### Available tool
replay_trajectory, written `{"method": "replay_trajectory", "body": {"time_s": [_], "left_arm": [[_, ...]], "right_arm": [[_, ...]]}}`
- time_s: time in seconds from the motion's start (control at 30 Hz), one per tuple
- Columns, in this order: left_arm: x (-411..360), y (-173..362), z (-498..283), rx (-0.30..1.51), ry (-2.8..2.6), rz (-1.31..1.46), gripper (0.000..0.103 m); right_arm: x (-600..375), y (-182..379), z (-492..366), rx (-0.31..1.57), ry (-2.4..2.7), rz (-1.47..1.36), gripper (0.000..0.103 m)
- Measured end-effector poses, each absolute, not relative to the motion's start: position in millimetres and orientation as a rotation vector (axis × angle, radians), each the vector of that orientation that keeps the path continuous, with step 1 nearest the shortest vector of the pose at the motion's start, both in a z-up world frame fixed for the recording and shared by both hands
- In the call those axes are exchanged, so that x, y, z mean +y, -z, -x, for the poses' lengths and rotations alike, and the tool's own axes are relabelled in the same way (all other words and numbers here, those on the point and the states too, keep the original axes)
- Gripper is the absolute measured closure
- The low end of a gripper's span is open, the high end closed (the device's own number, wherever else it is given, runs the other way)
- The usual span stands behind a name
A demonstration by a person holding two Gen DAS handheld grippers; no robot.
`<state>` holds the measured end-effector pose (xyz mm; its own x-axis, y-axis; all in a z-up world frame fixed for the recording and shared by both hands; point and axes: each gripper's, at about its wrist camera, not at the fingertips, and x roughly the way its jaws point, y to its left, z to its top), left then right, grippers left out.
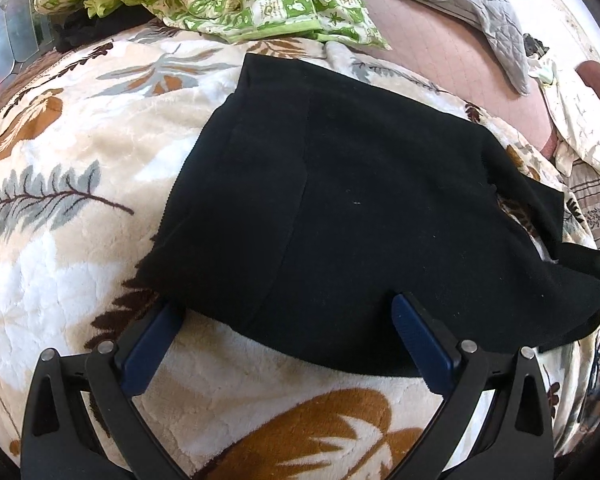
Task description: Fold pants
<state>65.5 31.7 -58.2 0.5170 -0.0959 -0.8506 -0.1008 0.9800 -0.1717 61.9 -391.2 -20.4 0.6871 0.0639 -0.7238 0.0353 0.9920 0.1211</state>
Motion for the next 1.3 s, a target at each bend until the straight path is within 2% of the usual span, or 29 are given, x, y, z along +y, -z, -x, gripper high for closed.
{"method": "replay_trajectory", "body": {"time_s": [0.13, 0.37, 0.5, 0.53, 0.57, 0.6, 0.77, 0.97, 1.07, 1.13, 1.17, 1.23, 1.3], "left_arm": [[41, 55, -59, 1.018, 0.024, 0.271, 0.0], [50, 55, -62, 0.994, 0.012, 0.385, 0.0], [46, 57, -73, 0.971, 0.006, 0.394, 0.001], [45, 57, -75, 0.955, 0.014, 0.409, 0.007], [44, 56, -77, 0.939, 0.015, 0.413, 0.053], [43, 56, -80, 0.949, -0.009, 0.392, 0.092], [55, 45, -74, 0.973, 0.037, 0.452, 0.092], [84, 4, -29, 0.952, 0.067, 0.356, 0.092], [106, 17, -14, 1.035, 0.055, 0.349, 0.09], [111, 31, -7, 1.075, 0.023, 0.323, 0.085], [114, 39, -3, 1.094, -0.006, 0.313, 0.076], [119, 40, 7, 1.065, -0.001, 0.346, 0.071], [125, 31, 15, 1.062, -0.057, 0.322, 0.043]], "right_arm": [[-434, -14, 0, 0.686, 0.192, -0.203, 0.1], [-457, 39, 42, 0.862, 0.332, -0.225, 0.099], [-462, 40, 48, 0.846, 0.317, -0.262, 0.099], [-463, 40, 49, 0.838, 0.312, -0.271, 0.099], [-464, 38, 49, 0.831, 0.309, -0.278, 0.099], [-464, 38, 50, 0.824, 0.307, -0.284, 0.099], [-463, 42, 41, 0.808, 0.294, -0.304, 0.099], [-455, 8, 57, 0.771, 0.225, -0.284, 0.099], [-448, 2, 71, 0.798, 0.179, -0.285, 0.099], [-437, 13, 78, 0.876, 0.166, -0.228, 0.097], [-432, 22, 79, 0.933, 0.167, -0.192, 0.095], [-423, 50, 76, 1.081, 0.198, -0.096, 0.08], [-422, 49, 80, 1.073, 0.245, -0.051, 0.072]]}}
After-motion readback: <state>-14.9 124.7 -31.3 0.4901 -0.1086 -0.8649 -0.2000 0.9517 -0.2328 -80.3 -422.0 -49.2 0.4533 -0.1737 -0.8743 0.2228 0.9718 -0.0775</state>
